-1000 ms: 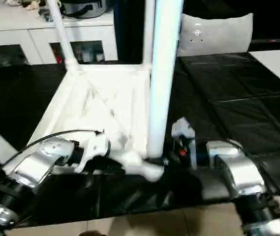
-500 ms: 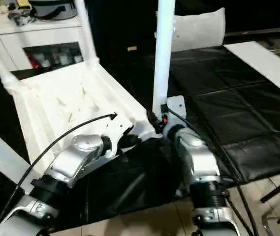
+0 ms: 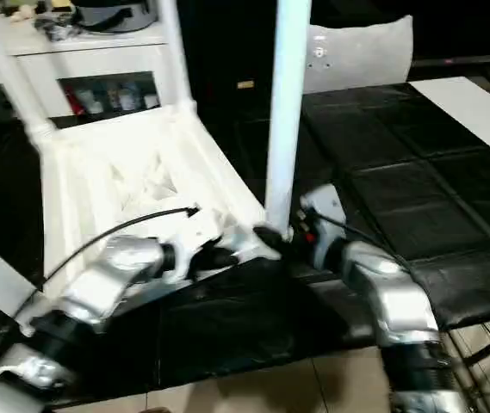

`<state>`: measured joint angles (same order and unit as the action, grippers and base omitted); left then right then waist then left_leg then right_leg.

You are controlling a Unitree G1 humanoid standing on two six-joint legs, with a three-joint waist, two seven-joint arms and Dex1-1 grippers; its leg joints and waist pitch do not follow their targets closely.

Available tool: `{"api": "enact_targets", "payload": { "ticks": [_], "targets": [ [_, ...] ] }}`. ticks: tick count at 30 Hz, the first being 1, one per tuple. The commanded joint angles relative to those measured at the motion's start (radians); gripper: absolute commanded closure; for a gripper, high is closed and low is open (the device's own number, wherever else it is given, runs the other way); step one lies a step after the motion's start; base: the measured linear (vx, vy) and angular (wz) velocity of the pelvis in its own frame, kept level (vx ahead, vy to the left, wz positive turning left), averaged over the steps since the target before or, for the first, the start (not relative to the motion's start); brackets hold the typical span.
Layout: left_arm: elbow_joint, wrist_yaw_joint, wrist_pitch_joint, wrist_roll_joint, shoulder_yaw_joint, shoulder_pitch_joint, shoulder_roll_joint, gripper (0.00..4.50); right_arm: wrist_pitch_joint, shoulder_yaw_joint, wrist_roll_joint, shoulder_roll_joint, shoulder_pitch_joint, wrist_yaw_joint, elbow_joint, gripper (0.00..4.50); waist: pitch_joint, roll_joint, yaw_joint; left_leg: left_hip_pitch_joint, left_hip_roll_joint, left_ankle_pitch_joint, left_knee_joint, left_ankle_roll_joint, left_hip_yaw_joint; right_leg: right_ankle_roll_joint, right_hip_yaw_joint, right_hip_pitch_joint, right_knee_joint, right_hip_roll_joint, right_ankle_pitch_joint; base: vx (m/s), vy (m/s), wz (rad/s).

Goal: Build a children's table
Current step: Rotate leg to tighten

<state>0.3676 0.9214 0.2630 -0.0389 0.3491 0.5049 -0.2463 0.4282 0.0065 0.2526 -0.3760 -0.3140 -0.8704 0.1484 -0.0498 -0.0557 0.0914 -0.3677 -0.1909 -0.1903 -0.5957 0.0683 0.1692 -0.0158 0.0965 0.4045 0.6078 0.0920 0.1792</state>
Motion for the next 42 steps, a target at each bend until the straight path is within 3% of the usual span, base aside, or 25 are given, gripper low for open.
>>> {"api": "enact_targets", "payload": {
  "ticks": [1, 4, 6, 8, 12, 13, 17, 18, 19, 23, 24, 26, 29, 31, 32, 33, 37, 38, 40, 41, 42],
  "targets": [
    [-0.062, 0.098, -0.067, 0.038, 0.012, 0.005, -0.030, 4.50, 0.002, 0.037, 0.036, -0.050, 0.006, -0.129, -0.042, 0.12, 0.067, 0.013, 0.004, 0.005, -0.033, -0.177, 0.065, -0.066, -0.008, -0.168, -0.050, -0.059, -0.086, 0.057, 0.261, 0.000, 0.000, 0.00],
    [-0.068, 0.198, -0.103, 0.061, 0.028, -0.002, -0.075, 4.50, -0.018, 0.061, 0.040, -0.103, 0.003, -0.211, -0.039, 0.04, 0.069, 0.014, 0.009, 0.001, -0.036, -0.155, 0.063, -0.083, -0.007, -0.188, -0.051, -0.060, -0.075, 0.057, 0.202, 0.000, 0.000, 0.00],
    [-0.066, 0.243, -0.122, 0.062, 0.042, -0.001, -0.098, 4.50, -0.038, 0.075, 0.037, -0.121, -0.001, -0.244, -0.034, 0.04, 0.067, 0.016, 0.013, 0.002, -0.035, -0.161, 0.062, -0.083, -0.005, -0.193, -0.050, -0.058, -0.077, 0.057, 0.218, 0.000, 0.000, 0.00],
    [-0.067, 0.299, -0.144, 0.072, 0.055, -0.005, -0.121, 4.50, -0.075, 0.098, 0.029, -0.144, -0.004, -0.301, -0.023, 0.04, 0.068, 0.012, 0.022, 0.007, -0.039, -0.176, 0.064, -0.076, -0.006, -0.187, -0.051, -0.055, -0.079, 0.059, 0.250, 0.000, 0.000, 0.00],
    [-0.070, 0.376, -0.172, 0.080, 0.076, -0.007, -0.156, 4.50, -0.116, 0.124, 0.026, -0.167, -0.013, -0.386, -0.005, 0.42, 0.067, 0.020, 0.032, 0.006, -0.041, -0.176, 0.065, -0.073, -0.006, -0.193, -0.052, -0.055, -0.075, 0.059, 0.241, 0.000, 0.000, 0.00],
    [-0.070, 0.398, -0.185, 0.078, 0.085, -0.008, -0.166, 4.50, -0.115, 0.130, 0.034, -0.171, -0.020, -0.406, -0.004, 0.51, 0.067, 0.015, 0.037, 0.006, -0.041, -0.178, 0.064, -0.072, -0.006, -0.194, -0.052, -0.054, -0.075, 0.061, 0.247, 0.000, 0.000, 0.00],
    [-0.076, 0.437, -0.204, 0.078, 0.101, -0.015, -0.187, 4.50, -0.110, 0.153, 0.048, -0.183, -0.027, -0.460, -0.008, 0.86, 0.067, 0.016, 0.046, 0.007, -0.042, -0.180, 0.065, -0.066, -0.006, -0.191, -0.054, -0.054, -0.075, 0.061, 0.252, 0.000, 0.000, 0.00],
    [-0.069, 0.444, -0.214, 0.074, 0.102, -0.012, -0.192, 4.50, -0.098, 0.162, 0.056, -0.191, -0.030, -0.484, -0.010, 0.97, 0.068, 0.021, 0.048, 0.007, -0.041, -0.182, 0.065, -0.066, -0.006, -0.190, -0.053, -0.055, -0.073, 0.061, 0.258, 0.000, 0.000, 0.00],
    [-0.063, 0.446, -0.222, 0.070, 0.102, -0.009, -0.195, 4.50, -0.090, 0.167, 0.063, -0.197, -0.031, -0.498, -0.011, 1.21, 0.067, 0.019, 0.048, 0.006, -0.042, -0.183, 0.065, -0.067, -0.007, -0.186, -0.053, -0.055, -0.075, 0.062, 0.267, 0.000, 0.000, 0.00],
    [-0.048, 0.442, -0.235, 0.062, 0.100, -0.004, -0.197, 4.50, -0.091, 0.178, 0.064, -0.213, -0.032, -0.526, -0.006, 1.40, 0.068, 0.020, 0.048, 0.005, -0.041, -0.176, 0.064, -0.065, -0.007, -0.181, -0.053, -0.056, -0.075, 0.061, 0.270, 0.000, 0.000, 0.00],
    [-0.037, 0.438, -0.242, 0.064, 0.094, 0.001, -0.195, 4.50, -0.099, 0.181, 0.061, -0.225, -0.031, -0.548, 0.000, 1.65, 0.068, 0.015, 0.048, 0.005, -0.041, -0.176, 0.064, -0.064, -0.007, -0.181, -0.052, -0.056, -0.075, 0.061, 0.271, 0.000, 0.000, 0.00],
    [-0.032, 0.430, -0.238, 0.065, 0.087, 0.005, -0.193, 4.50, -0.099, 0.178, 0.063, -0.228, -0.031, -0.560, 0.002, 1.70, 0.068, 0.018, 0.047, 0.004, -0.040, -0.176, 0.064, -0.065, -0.007, -0.181, -0.052, -0.057, -0.076, 0.060, 0.267, 0.000, 0.000, 0.00],
    [-0.023, 0.429, -0.243, 0.067, 0.085, 0.009, -0.191, 4.50, -0.092, 0.179, 0.067, -0.228, -0.026, -0.565, -0.003, 2.09, 0.069, 0.012, 0.048, 0.005, -0.040, -0.175, 0.063, -0.063, -0.007, -0.184, -0.051, -0.056, -0.075, 0.060, 0.267, 0.000, 0.000, 0.00],
    [-0.019, 0.427, -0.247, 0.069, 0.083, 0.010, -0.190, 4.50, -0.090, 0.181, 0.073, -0.227, -0.022, -0.567, -0.006, 2.20, 0.070, 0.015, 0.048, 0.006, -0.040, -0.173, 0.063, -0.063, -0.007, -0.187, -0.051, -0.056, -0.075, 0.059, 0.254, 0.000, 0.000, 0.00],
    [-0.015, 0.418, -0.245, 0.070, 0.080, 0.011, -0.186, 4.50, -0.084, 0.181, 0.082, -0.223, -0.017, -0.565, -0.012, 2.20, 0.070, 0.005, 0.049, 0.006, -0.040, -0.177, 0.062, -0.061, -0.008, -0.190, -0.051, -0.055, -0.074, 0.059, 0.251, 0.000, 0.000, 0.00],
    [-0.015, 0.418, -0.245, 0.070, 0.080, 0.011, -0.186, 4.50, -0.084, 0.181, 0.082, -0.223, -0.017, -0.565, -0.012, 2.39, 0.070, 0.011, 0.047, 0.006, -0.040, -0.178, 0.062, -0.062, -0.007, -0.193, -0.051, -0.056, -0.075, 0.057, 0.241, 0.000, 0.000, 0.00],
    [-0.031, 0.360, -0.180, 0.092, 0.054, 0.002, -0.149, 4.50, -0.026, 0.166, 0.137, -0.172, 0.024, -0.510, -0.074, 2.50, 0.069, 0.011, 0.049, 0.006, -0.040, -0.186, 0.064, -0.059, -0.007, -0.193, -0.051, -0.057, -0.076, 0.058, 0.252, 0.000, 0.000, 0.00],
    [-0.043, 0.322, -0.139, 0.095, 0.043, 0.001, -0.129, 4.50, -0.001, 0.154, 0.147, -0.136, 0.041, -0.453, -0.095, 2.51, 0.068, 0.017, 0.047, 0.006, -0.041, -0.185, 0.065, -0.058, -0.006, -0.191, -0.052, -0.057, -0.076, 0.057, 0.257, 0.000, 0.000, 0.00],
    [-0.057, 0.250, -0.085, 0.086, 0.028, 0.001, -0.099, 4.50, 0.040, 0.138, 0.139, -0.075, 0.054, -0.335, -0.114, 2.52, 0.064, 0.017, 0.042, 0.007, -0.036, -0.215, 0.068, -0.042, -0.009, -0.162, -0.048, -0.057, -0.085, 0.059, 0.351, 0.000, 0.000, 0.00],
    [-0.059, 0.227, -0.067, 0.084, 0.022, 0.002, -0.088, 4.50, 0.055, 0.133, 0.123, -0.050, 0.052, -0.280, -0.112, 2.52, 0.064, 0.017, 0.042, 0.007, -0.036, -0.215, 0.068, -0.042, -0.009, -0.162, -0.048, -0.057, -0.085, 0.059, 0.351, 0.000, 0.000, 0.00],
    [-0.061, 0.174, -0.025, 0.079, 0.008, 0.007, -0.064, 4.50, 0.092, 0.121, 0.083, 0.007, 0.044, -0.151, -0.103, 2.52, 0.056, 0.014, 0.031, 0.008, -0.033, -0.245, 0.072, -0.021, -0.009, -0.131, -0.045, -0.050, -0.096, 0.058, 0.440, -0.060, -0.007, -0.08]
  ]
}}
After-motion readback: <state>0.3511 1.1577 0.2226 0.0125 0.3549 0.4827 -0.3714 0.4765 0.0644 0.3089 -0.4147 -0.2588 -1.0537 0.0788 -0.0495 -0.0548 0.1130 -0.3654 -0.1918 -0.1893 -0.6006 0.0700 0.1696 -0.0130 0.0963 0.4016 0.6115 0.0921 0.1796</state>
